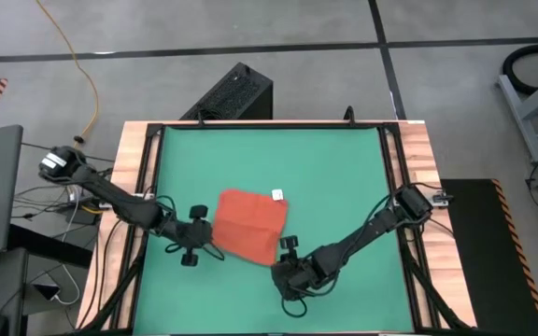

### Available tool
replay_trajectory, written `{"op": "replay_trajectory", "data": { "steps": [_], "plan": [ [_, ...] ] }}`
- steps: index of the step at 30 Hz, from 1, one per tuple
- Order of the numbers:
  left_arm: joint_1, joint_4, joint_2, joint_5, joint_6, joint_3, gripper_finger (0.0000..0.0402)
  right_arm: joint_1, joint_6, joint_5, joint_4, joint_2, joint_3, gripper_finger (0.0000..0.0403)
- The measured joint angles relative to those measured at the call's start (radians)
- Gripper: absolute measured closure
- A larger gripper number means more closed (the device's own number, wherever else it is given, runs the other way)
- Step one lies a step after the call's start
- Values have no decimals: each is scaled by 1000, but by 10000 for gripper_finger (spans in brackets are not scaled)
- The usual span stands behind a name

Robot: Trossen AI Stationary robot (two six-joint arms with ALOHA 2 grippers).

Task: Roll napkin
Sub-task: Fold the orange table napkin

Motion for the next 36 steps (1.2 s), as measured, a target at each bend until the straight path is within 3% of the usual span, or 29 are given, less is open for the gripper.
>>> {"op": "replay_trajectory", "data": {
  "steps": [7, 11, 17, 23, 32, 36],
  "plan": [
    [-98, 11, 0, -209, -22, 0, 401, 20, -33, 118, 60, 0, 0, 303],
    [-151, 13, 0, -299, -55, 0, 401, 7, -84, 114, 154, 0, 0, 303],
    [-169, 78, 0, -310, -117, 0, 401, -34, -94, 75, 306, 15, 1, 303],
    [-169, 189, 0, -281, -86, 0, 401, -76, -121, 45, 398, 74, 2, 299],
    [-169, 203, 0, -271, -111, 0, 401, -46, -37, 184, 460, 99, 2, 259],
    [-169, 240, 0, -273, -100, 0, 401, -43, -33, 185, 485, 99, 4, 236]
  ]
}}
